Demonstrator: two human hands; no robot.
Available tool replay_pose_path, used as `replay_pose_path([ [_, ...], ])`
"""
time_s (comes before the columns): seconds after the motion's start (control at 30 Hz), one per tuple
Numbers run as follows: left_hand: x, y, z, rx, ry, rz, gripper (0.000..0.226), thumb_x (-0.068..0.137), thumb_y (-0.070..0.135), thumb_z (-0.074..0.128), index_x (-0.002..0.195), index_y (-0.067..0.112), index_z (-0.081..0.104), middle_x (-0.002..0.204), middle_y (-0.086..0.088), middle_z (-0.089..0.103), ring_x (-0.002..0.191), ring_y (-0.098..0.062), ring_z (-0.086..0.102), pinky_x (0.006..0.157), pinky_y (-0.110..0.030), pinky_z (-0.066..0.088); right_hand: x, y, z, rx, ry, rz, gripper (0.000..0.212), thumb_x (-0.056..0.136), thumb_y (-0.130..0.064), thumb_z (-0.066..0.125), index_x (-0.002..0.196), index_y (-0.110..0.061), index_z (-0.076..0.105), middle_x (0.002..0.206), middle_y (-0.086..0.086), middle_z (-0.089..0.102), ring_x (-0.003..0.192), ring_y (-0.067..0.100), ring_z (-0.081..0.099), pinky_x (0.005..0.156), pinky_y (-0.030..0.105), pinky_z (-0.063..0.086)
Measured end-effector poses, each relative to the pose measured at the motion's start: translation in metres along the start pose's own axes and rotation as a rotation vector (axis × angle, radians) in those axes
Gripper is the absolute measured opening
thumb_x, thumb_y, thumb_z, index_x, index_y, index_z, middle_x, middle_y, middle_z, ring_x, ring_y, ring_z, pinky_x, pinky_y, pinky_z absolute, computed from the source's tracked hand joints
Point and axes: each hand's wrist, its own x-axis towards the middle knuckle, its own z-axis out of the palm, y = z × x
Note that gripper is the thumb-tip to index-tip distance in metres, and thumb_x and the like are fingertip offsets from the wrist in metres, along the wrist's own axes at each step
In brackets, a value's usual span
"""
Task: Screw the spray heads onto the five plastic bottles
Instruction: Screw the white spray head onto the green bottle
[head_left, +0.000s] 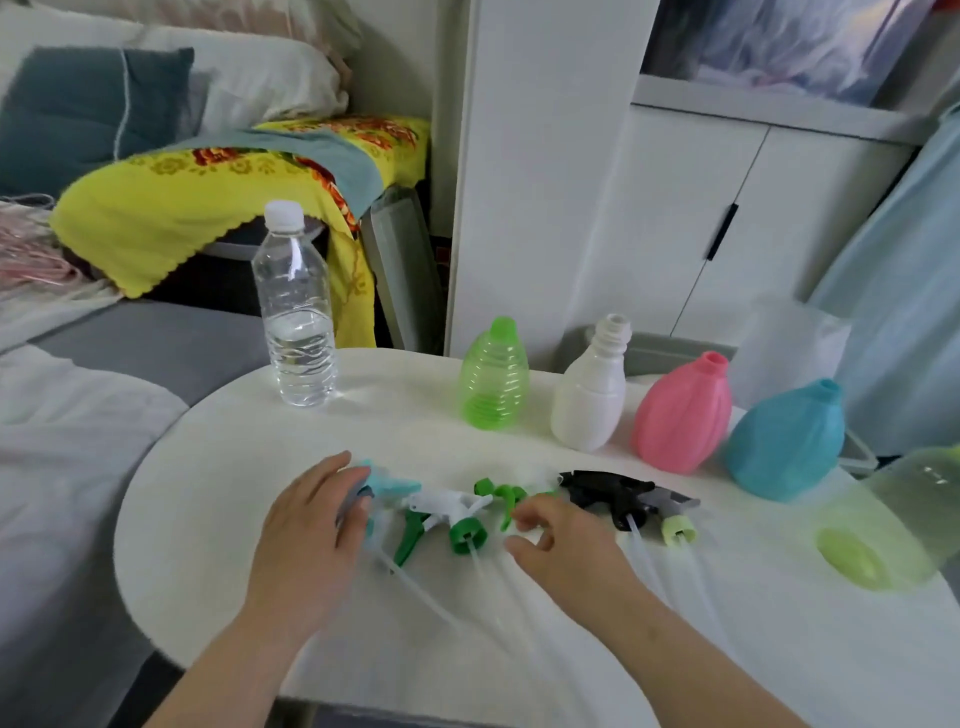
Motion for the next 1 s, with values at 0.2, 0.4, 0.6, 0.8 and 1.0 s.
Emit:
replay_pose_path([
  [0.2,0.025,-0.013,0.023,0.029,-0.076,0.025,0.029,0.083,0.010,0.056,0.112,0.010,0.059,0.125,-0.008,0.056,0.118,-0.028,0.049,0.105,-0.044,0.035,0.025,0.012,0.003,-0.060,0.111,-0.025,0.018,0.081,-0.021,0.057,0.099,-0.018,0.060,0.084,-0.011,0.049,0.064,0.001,0.041,0.060,0.010,0.033],
  [0.4,0.042,-0.020,0.031,0.174,-0.188,0.080,0.039,0.087,0.026,0.051,0.125,0.018,0.047,0.138,-0.001,0.045,0.132,-0.018,0.032,0.110,-0.031,0.020,0.037,0.009,-0.005,-0.278,0.074,0.103,0.037,0.082,-0.031,0.056,0.113,-0.013,0.048,0.114,0.002,0.047,0.102,0.021,0.052,0.078,0.030,0.041],
  [0.6,0.044,-0.026,0.035,0.172,-0.207,0.119,0.042,0.087,0.032,0.048,0.127,0.022,0.043,0.142,0.003,0.039,0.136,-0.015,0.025,0.111,-0.028,0.017,0.049,0.004,-0.004,-0.357,0.025,0.233,0.044,0.081,-0.036,0.056,0.113,-0.009,0.041,0.117,0.009,0.045,0.103,0.029,0.052,0.078,0.034,0.041],
  [0.8,0.044,-0.027,0.034,0.127,-0.184,0.133,0.042,0.085,0.033,0.052,0.125,0.023,0.046,0.142,0.004,0.038,0.134,-0.015,0.028,0.111,-0.030,0.020,0.049,0.010,-0.009,-0.223,-0.021,0.280,0.043,0.085,-0.031,0.054,0.122,-0.011,0.046,0.120,0.008,0.056,0.109,0.023,0.052,0.085,0.028,0.039],
  [1.0,0.044,-0.026,0.034,0.119,-0.199,0.125,0.044,0.085,0.035,0.053,0.126,0.024,0.045,0.143,0.005,0.036,0.133,-0.014,0.028,0.109,-0.028,0.019,0.044,0.004,-0.004,-0.314,0.021,0.224,0.041,0.085,-0.028,0.053,0.121,-0.012,0.042,0.123,0.008,0.048,0.111,0.025,0.049,0.086,0.033,0.040],
])
